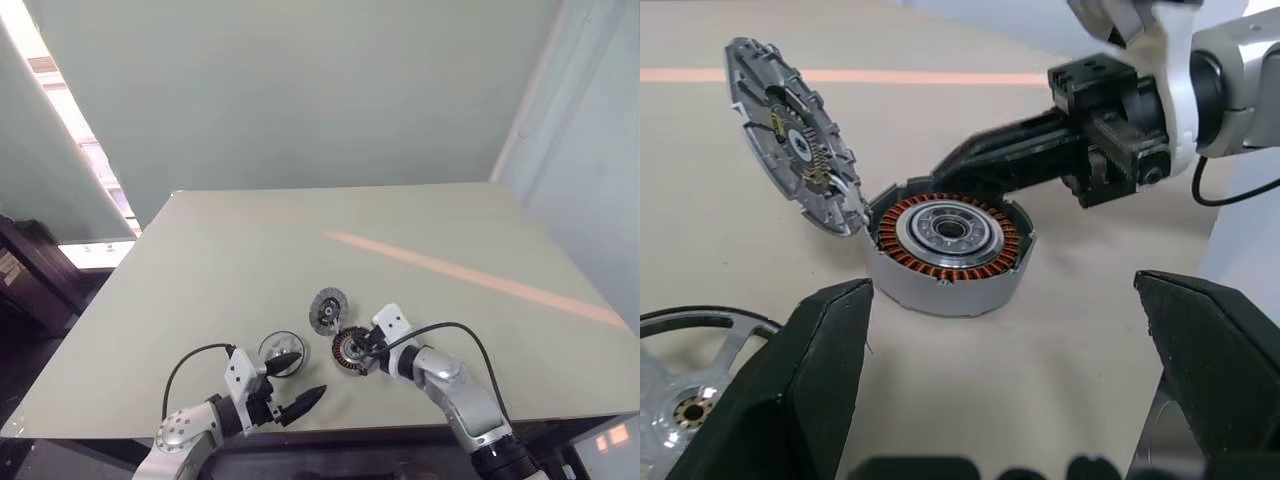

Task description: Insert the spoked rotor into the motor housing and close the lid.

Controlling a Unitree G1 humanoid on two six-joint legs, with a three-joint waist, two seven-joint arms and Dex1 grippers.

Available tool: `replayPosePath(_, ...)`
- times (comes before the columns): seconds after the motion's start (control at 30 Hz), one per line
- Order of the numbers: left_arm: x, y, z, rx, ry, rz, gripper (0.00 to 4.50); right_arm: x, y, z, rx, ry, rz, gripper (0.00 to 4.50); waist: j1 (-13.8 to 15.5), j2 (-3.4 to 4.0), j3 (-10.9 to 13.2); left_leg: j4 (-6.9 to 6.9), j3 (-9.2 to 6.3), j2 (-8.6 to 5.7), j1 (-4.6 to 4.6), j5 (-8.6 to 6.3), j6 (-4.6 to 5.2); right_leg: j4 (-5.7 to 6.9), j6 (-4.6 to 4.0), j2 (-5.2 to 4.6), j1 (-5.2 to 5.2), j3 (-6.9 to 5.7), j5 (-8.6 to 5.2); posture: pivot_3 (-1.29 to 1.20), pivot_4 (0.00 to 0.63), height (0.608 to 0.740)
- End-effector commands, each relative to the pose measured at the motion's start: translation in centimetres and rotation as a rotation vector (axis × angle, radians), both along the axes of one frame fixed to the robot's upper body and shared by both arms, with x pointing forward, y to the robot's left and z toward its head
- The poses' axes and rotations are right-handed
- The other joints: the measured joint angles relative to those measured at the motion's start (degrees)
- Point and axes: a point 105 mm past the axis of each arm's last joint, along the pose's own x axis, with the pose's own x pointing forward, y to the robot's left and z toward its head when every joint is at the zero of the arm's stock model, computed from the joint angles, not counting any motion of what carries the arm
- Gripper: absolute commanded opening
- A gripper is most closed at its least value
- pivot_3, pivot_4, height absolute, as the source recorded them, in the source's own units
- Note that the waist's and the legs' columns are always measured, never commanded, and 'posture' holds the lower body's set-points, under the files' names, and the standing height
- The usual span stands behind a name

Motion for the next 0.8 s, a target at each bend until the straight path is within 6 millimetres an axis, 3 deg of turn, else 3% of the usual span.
replayPosePath(0.03, 0.4, 0.7, 1.0, 0.001, -0.047, 0.027, 4.50, 0.3, 0.2, -0.3, -0.037, -0.025, 0.024, 0.04, 0.0, 0.00, 0.0, 0.00, 0.01, 0.00, 0.00, 0.00, 0.00, 0.00, 0.00, 0.00, -0.01, 0.01, 0.00, 0.00, 0.000, 0.740)
replayPosePath(0.23, 0.3, 1.1, 1.0, -0.006, -0.041, 0.055, 4.50, 0.2, -0.1, -1.1, -0.033, -0.008, 0.012, 0.04, 0.0, 0.00, 0.0, 0.00, 0.00, 0.01, 0.05, 0.00, 0.00, 0.00, -0.01, 0.00, 0.02, 0.00, 0.00, 0.00, 0.000, 0.740)
replayPosePath(0.5, -1.0, 3.9, 1.1, -0.241, 0.203, 0.275, 4.50, 0.4, -0.1, 2.9, 0.124, -0.068, 0.033, 0.04, -0.1, -0.01, 0.0, -0.01, -0.08, 0.07, -0.03, -0.03, 0.04, -0.02, 0.01, -0.02, -0.02, -0.04, 0.00, 0.00, 0.000, 0.740)
replayPosePath(0.67, -1.1, 6.3, -0.1, -0.275, 0.317, 0.424, 4.50, 0.1, -0.5, 3.5, 0.122, -0.085, 0.041, 0.04, -0.1, -0.01, 0.0, 0.01, -0.08, 0.08, 0.00, -0.03, 0.04, -0.02, -0.11, 0.03, -0.02, -0.06, -0.07, 0.00, 0.000, 0.740)
replayPosePath(0.8, -0.4, 7.0, -0.6, -0.296, 0.344, 0.522, 4.50, 0.0, -0.7, 3.6, 0.112, -0.089, 0.044, 0.04, -0.1, -0.03, 0.0, 0.03, -0.07, 0.04, 0.00, -0.03, 0.03, -0.02, -0.11, 0.00, -0.02, -0.04, -0.08, 0.00, 0.000, 0.740)
